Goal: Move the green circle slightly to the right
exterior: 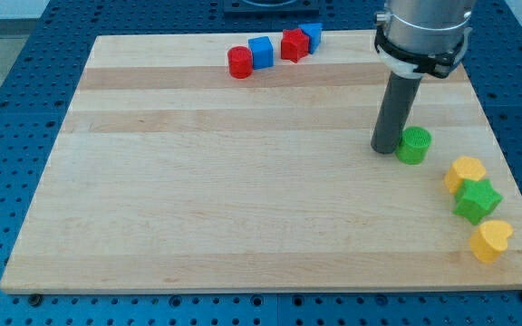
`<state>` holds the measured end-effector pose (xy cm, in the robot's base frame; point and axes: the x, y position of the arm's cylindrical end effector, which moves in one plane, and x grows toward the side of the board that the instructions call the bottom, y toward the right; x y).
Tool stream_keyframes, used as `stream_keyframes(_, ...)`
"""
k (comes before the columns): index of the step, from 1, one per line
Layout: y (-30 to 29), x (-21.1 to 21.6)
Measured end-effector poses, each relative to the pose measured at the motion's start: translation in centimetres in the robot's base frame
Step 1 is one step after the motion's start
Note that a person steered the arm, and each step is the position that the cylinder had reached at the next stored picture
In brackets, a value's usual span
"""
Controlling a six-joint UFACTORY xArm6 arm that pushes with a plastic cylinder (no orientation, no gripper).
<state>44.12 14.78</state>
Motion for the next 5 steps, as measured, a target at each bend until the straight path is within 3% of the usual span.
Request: stream_keyframes(5, 3.4, 0.0)
